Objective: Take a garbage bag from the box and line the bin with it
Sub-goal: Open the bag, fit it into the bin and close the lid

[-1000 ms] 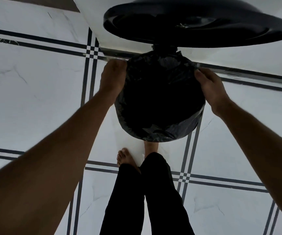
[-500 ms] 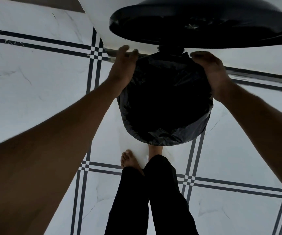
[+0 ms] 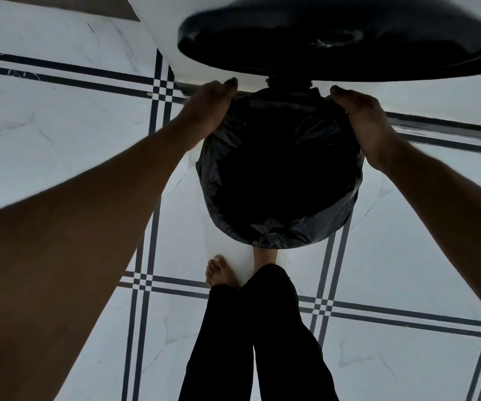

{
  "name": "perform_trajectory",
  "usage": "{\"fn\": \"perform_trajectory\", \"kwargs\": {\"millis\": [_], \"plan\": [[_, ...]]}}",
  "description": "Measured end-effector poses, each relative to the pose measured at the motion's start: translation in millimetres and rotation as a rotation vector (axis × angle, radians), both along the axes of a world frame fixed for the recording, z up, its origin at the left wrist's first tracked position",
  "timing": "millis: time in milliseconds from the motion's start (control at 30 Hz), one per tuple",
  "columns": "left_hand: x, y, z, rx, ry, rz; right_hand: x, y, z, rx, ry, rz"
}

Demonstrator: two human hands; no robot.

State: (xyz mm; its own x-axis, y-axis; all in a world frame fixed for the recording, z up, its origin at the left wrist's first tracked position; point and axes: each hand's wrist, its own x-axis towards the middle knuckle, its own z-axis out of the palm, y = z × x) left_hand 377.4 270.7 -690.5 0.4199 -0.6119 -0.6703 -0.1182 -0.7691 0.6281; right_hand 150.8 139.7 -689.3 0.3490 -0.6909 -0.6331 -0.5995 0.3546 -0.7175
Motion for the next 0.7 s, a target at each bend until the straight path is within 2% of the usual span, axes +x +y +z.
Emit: {"fn": "perform_trajectory", "kwargs": {"millis": [133,267,433,500,567,600,633,700], "plan": [[7,24,-19,-0.095,-0.022,0.140,-22,7,-3,-0.054,0.003,-0.059],[-14,52,-1,-0.120,-0.051,0.354,-51,24,-4,-0.130,0.060,-0.173],[-34,90,-2,-0.058,-0.047,0.345,-67,46,-2,-0.073,0.067,-0.186],[-40,99,2,-0.086,-0.198,0.406,-67,48,-1,-0.047,0.051,-0.219],[-50,104,12,-0.207,-0.488,0.345,-68,51,0,-0.045,0.034,-0.254],[-59,104,17,-0.280,-0.558,0.275,-70,54,1,-0.047,0.028,-0.251],[-73,102,24,-0.340,-0.553,0.196,-72,59,2,-0.045,0.020,-0.235],[-109,94,31,-0.419,-0.376,0.011,-78,71,3,-0.027,-0.009,-0.193]]}}
